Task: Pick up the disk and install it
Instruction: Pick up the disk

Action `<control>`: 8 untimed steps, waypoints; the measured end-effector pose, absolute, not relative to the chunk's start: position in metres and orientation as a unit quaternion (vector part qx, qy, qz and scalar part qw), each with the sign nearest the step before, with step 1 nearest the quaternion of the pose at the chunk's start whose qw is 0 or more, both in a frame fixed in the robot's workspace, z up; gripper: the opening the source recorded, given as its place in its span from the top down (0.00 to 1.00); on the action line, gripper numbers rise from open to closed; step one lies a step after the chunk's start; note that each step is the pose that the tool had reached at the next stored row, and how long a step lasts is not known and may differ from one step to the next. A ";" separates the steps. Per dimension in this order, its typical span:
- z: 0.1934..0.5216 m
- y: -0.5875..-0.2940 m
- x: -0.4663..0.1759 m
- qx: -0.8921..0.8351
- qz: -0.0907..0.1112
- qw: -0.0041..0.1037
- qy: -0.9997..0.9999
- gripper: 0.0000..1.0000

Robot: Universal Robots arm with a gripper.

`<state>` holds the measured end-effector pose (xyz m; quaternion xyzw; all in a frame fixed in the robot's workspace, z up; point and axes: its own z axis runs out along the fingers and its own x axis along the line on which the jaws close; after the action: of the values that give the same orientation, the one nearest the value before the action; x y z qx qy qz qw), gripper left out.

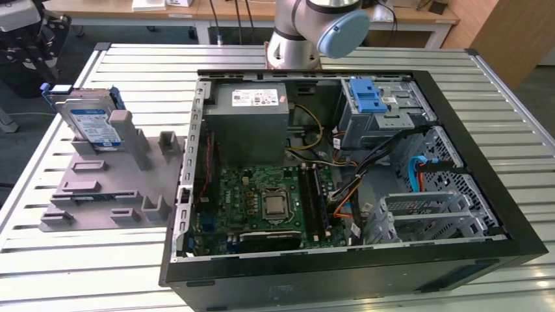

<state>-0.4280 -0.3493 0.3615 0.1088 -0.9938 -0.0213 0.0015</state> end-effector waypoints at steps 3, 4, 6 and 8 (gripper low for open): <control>0.362 -0.349 -0.428 0.119 -0.021 0.002 -0.993 0.89; 0.362 -0.349 -0.428 0.122 -0.021 0.002 -0.992 0.89; 0.362 -0.349 -0.428 0.130 -0.021 0.002 -0.991 0.89; 0.362 -0.349 -0.428 0.138 -0.021 0.002 -0.990 0.89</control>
<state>-0.4280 -0.3493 0.3615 0.1376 -0.9903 -0.0212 0.0021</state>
